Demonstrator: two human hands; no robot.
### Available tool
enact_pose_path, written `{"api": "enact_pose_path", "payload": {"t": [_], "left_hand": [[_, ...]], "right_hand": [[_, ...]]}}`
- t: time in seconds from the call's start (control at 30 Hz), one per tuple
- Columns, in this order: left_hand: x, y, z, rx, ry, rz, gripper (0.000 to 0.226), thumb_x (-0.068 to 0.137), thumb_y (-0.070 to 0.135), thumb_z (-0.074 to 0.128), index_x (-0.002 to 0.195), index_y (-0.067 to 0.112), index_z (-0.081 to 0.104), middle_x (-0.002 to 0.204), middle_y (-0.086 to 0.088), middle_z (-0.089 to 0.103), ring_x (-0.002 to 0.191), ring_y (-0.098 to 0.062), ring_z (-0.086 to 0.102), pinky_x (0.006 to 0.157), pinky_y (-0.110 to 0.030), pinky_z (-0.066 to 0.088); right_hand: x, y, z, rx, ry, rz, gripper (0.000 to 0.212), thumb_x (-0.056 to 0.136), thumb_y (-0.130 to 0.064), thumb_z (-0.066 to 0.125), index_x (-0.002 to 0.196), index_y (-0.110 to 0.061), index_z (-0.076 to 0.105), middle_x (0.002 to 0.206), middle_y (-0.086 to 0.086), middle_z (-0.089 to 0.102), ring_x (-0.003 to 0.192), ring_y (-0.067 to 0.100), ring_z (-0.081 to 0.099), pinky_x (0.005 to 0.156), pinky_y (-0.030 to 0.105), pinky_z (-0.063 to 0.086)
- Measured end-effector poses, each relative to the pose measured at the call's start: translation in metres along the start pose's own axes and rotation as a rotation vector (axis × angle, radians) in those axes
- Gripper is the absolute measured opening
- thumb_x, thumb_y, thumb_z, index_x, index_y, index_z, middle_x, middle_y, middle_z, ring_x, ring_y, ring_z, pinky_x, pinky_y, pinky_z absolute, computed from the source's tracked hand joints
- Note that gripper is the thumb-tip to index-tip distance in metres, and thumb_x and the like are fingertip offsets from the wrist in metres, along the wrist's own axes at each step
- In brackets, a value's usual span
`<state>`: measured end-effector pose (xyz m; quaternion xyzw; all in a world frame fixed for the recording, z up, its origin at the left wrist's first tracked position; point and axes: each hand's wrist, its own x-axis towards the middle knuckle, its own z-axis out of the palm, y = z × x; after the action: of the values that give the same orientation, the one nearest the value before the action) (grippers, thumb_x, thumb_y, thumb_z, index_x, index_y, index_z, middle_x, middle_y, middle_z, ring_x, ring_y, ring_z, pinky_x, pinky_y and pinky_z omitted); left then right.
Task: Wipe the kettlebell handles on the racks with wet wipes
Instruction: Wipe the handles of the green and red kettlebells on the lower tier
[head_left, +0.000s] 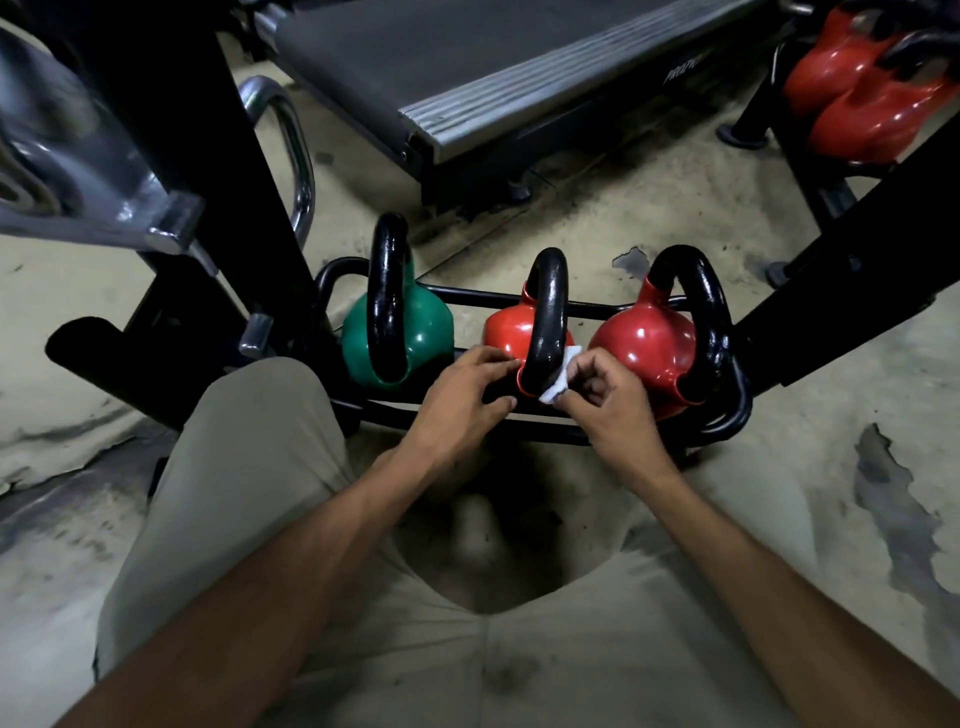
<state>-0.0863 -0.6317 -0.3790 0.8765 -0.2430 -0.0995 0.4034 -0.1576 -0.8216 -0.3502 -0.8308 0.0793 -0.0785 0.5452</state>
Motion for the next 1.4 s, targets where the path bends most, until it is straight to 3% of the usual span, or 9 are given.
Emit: {"api": "enact_pose_path", "payload": {"t": [0.13, 0.27, 0.47, 0.6, 0.77, 0.87, 1.03, 1.2, 1.4], "left_hand": [[0.005, -0.002, 0.005, -0.044, 0.036, -0.036, 0.048, 0.09, 0.021, 0.076, 0.137, 0.02, 0.067, 0.135, 0.005, 0.057, 0.129, -0.013, 0.052, 0.113, -0.036, 0.042], [0.007, -0.004, 0.007, -0.096, 0.051, -0.048, 0.048, 0.087, 0.016, 0.079, 0.135, 0.019, 0.069, 0.13, 0.003, 0.058, 0.126, -0.013, 0.052, 0.113, -0.035, 0.041], [0.007, -0.004, 0.007, -0.134, 0.053, -0.054, 0.042, 0.087, 0.015, 0.078, 0.129, 0.017, 0.072, 0.128, 0.002, 0.06, 0.123, -0.016, 0.057, 0.111, -0.038, 0.045], [0.004, -0.001, 0.003, -0.325, 0.079, -0.106, 0.04, 0.084, -0.002, 0.074, 0.104, 0.032, 0.071, 0.123, -0.006, 0.065, 0.11, -0.021, 0.065, 0.104, -0.041, 0.051], [0.004, -0.002, 0.003, -0.382, 0.062, -0.145, 0.04, 0.079, -0.015, 0.068, 0.105, 0.014, 0.071, 0.122, -0.013, 0.065, 0.112, -0.026, 0.065, 0.101, -0.032, 0.051], [0.003, -0.001, 0.002, -0.437, 0.062, -0.137, 0.044, 0.078, -0.009, 0.076, 0.092, 0.032, 0.066, 0.12, -0.013, 0.065, 0.108, -0.027, 0.065, 0.097, -0.037, 0.053], [0.007, -0.003, 0.004, -0.504, 0.091, -0.169, 0.039, 0.078, -0.013, 0.073, 0.103, 0.015, 0.063, 0.101, -0.005, 0.07, 0.091, -0.014, 0.066, 0.081, -0.023, 0.052], [0.011, -0.006, 0.001, -0.389, 0.057, -0.141, 0.036, 0.082, -0.005, 0.073, 0.113, 0.015, 0.073, 0.122, -0.003, 0.065, 0.111, -0.014, 0.062, 0.101, -0.026, 0.048], [0.014, -0.014, 0.004, -0.301, 0.055, -0.112, 0.04, 0.084, 0.015, 0.082, 0.124, 0.016, 0.075, 0.124, 0.002, 0.064, 0.119, -0.013, 0.059, 0.11, -0.033, 0.045]], "right_hand": [[-0.008, 0.001, 0.005, -0.477, 0.08, -0.461, 0.015, 0.087, 0.003, 0.067, 0.088, -0.011, 0.061, 0.094, -0.003, 0.055, 0.083, 0.013, 0.057, 0.072, 0.032, 0.051], [-0.002, 0.007, 0.001, -0.943, 0.075, -0.822, 0.015, 0.101, -0.002, 0.053, 0.097, -0.004, 0.068, 0.089, 0.009, 0.058, 0.077, 0.025, 0.057, 0.066, 0.039, 0.051], [0.008, -0.008, -0.005, -1.262, -0.032, -1.162, 0.018, 0.101, -0.008, 0.053, 0.109, -0.01, 0.068, 0.101, 0.01, 0.064, 0.096, 0.03, 0.063, 0.094, 0.046, 0.048], [0.02, -0.028, 0.011, -1.425, -0.239, -1.047, 0.025, 0.092, -0.02, 0.058, 0.114, -0.012, 0.065, 0.12, 0.011, 0.061, 0.121, 0.036, 0.054, 0.116, 0.056, 0.033], [0.045, -0.074, 0.046, -1.728, -0.436, -0.5, 0.03, 0.097, -0.036, 0.052, 0.109, -0.016, 0.071, 0.11, 0.006, 0.073, 0.128, 0.034, 0.051, 0.124, 0.062, 0.009], [0.056, -0.088, 0.049, -1.71, -0.52, -0.428, 0.029, 0.1, -0.036, 0.05, 0.111, -0.019, 0.071, 0.116, 0.005, 0.072, 0.131, 0.033, 0.048, 0.124, 0.061, 0.009], [0.041, -0.069, 0.03, -1.521, -0.431, -0.871, 0.022, 0.089, -0.026, 0.065, 0.108, -0.018, 0.073, 0.107, 0.005, 0.069, 0.113, 0.032, 0.054, 0.116, 0.056, 0.032], [0.025, -0.038, 0.002, -1.412, -0.311, -1.19, 0.02, 0.097, -0.004, 0.05, 0.107, -0.012, 0.065, 0.106, 0.009, 0.06, 0.095, 0.028, 0.053, 0.087, 0.042, 0.046], [0.01, -0.002, -0.013, -1.061, -0.093, -1.014, 0.014, 0.099, 0.0, 0.059, 0.098, -0.005, 0.072, 0.096, 0.011, 0.065, 0.084, 0.027, 0.063, 0.077, 0.041, 0.053]]}}
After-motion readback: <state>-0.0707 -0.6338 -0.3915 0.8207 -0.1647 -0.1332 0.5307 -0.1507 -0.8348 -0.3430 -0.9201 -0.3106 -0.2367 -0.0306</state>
